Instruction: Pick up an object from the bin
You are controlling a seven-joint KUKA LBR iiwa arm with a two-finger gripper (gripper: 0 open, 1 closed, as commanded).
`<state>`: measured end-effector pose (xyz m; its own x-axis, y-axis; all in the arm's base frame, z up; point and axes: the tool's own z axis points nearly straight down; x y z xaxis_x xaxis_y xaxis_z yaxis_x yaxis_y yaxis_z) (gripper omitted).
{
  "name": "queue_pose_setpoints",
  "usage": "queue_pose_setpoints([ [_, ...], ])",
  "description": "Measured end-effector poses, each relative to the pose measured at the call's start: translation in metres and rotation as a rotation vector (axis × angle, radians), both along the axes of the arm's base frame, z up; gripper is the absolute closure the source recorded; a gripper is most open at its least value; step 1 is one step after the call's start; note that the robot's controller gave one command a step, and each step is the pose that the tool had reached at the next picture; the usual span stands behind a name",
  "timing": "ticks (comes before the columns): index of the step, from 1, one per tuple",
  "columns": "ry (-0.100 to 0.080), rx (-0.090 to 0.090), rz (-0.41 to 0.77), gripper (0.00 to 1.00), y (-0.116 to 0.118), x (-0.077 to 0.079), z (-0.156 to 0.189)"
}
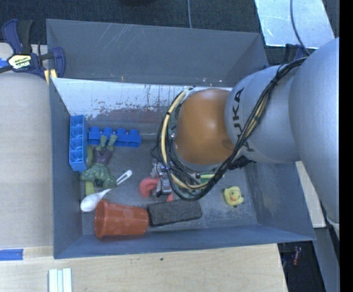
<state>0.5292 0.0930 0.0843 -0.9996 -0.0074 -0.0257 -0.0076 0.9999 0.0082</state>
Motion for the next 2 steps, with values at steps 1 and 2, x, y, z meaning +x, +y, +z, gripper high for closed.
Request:
queue_pose_setpoints([
  [1, 0.002, -0.001, -0.008, 1.00, -0.005, 0.021, 0.071],
  [2, 0.006, -0.002, 0.029, 1.00, -0.002, 0.008, 0.145],
])
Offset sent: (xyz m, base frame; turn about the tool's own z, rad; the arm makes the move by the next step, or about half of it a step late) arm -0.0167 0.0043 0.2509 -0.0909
